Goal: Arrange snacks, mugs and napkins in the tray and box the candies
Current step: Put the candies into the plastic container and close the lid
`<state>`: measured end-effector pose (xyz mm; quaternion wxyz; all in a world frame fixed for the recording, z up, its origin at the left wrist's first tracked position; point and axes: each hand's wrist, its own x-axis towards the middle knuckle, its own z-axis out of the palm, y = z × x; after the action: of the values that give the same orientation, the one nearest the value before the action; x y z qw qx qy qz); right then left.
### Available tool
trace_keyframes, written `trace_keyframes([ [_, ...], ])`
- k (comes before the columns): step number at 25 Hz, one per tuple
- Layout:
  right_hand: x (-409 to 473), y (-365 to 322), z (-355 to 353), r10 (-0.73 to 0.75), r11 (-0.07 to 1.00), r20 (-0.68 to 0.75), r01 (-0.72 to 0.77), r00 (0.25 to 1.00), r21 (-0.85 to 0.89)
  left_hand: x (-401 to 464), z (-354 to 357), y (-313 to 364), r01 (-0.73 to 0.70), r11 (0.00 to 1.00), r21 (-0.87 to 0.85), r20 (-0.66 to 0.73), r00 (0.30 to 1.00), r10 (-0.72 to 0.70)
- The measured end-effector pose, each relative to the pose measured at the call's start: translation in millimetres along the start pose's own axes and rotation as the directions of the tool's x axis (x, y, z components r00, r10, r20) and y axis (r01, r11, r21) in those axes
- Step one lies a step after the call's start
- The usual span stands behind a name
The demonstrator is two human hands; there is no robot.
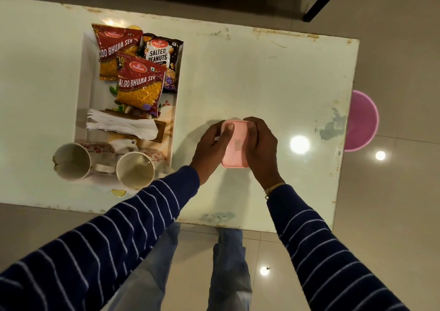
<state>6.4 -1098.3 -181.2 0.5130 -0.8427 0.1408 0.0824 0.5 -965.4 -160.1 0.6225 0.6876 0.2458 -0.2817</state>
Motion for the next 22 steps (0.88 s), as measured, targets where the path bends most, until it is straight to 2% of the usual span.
trace_keyframes([
  [2,-5.8,-10.1,2.0,0.082,0.993,-0.005,-0.081,0.997,0.088,-0.3,3.1,6.4,0.086,0.995,-0.051,0.01,0.996,-0.086],
  [4,-8.4,-20.3,2.5,0.251,0.953,-0.008,-0.246,0.968,0.177,-1.2,7.1,10.8,0.088,0.996,-0.026,-0.035,0.995,-0.089],
  [7,-2.3,-35.9,-0.7,0.58,0.772,0.046,-0.567,0.813,0.287,-2.1,12.6,13.2,-0.007,0.998,0.066,-0.109,0.994,0.014],
  [9,2.6,-44.1,-2.5,0.672,0.689,0.077,-0.66,0.736,0.298,-1.7,14.0,13.1,-0.049,0.989,0.137,-0.142,0.988,0.069],
  [14,-0.7,-47.0,-3.3,0.65,0.718,0.1,-0.651,0.754,0.244,-4.2,10.2,16.5,-0.113,0.961,0.251,-0.153,0.976,0.155],
  [17,-0.9,-45.1,-4.7,0.668,0.701,0.151,-0.684,0.729,0.203,-7.6,11.7,18.9,-0.098,0.949,0.299,-0.193,0.968,0.16],
  [20,0.7,-51.8,-5.8,0.678,0.682,0.148,-0.691,0.72,0.24,-9.7,7.8,24.6,-0.099,0.958,0.27,-0.223,0.961,0.162],
  [22,-1.4,-55.2,-6.3,0.65,0.707,0.142,-0.663,0.746,0.246,-9.5,5.5,29.4,-0.071,0.973,0.219,-0.25,0.96,0.126],
])
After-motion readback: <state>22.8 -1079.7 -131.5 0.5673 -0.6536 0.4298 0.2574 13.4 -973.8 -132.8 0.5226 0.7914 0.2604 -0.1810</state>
